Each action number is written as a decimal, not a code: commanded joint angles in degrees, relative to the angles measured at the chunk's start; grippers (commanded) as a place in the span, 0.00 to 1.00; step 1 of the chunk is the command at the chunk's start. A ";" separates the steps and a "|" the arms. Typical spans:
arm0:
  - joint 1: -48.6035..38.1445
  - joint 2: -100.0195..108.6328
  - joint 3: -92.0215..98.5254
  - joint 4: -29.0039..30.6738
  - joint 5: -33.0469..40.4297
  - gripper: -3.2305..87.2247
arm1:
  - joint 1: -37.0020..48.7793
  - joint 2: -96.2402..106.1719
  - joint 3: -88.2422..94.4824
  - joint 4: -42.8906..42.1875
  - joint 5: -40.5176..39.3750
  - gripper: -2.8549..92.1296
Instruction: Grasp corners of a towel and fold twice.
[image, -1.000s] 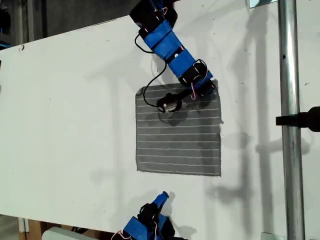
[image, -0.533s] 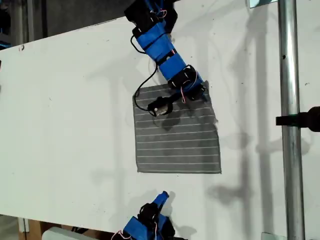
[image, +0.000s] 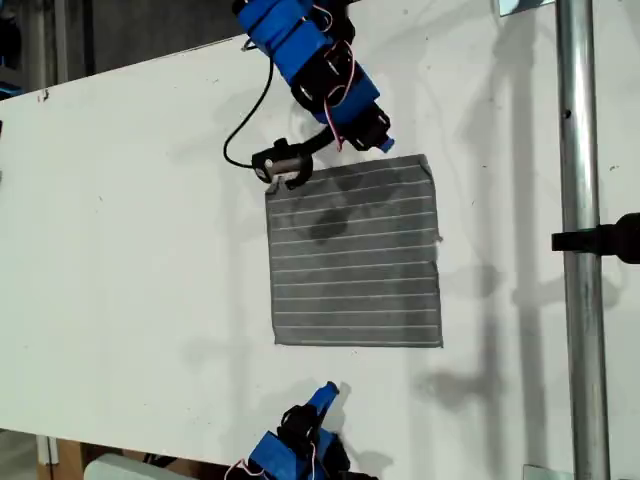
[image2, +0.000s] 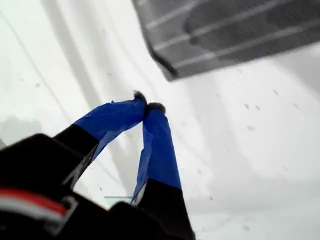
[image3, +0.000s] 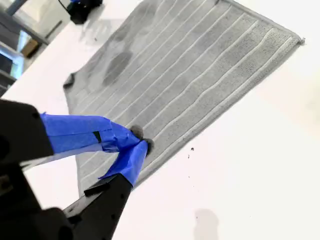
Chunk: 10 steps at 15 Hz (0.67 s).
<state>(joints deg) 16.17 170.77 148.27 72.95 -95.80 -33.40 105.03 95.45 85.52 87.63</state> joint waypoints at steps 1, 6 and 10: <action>-1.32 -0.26 -2.02 -1.05 0.62 0.00 | 4.83 22.76 17.14 2.99 1.93 0.03; -4.92 0.62 -1.93 -0.79 3.08 0.00 | 15.21 66.88 45.62 8.26 -0.44 0.03; -6.42 1.14 -1.85 2.29 2.90 0.00 | 16.08 67.24 45.44 8.35 -2.29 0.03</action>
<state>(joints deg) 10.55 172.18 148.27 74.88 -92.64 -17.23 172.09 141.59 93.96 86.04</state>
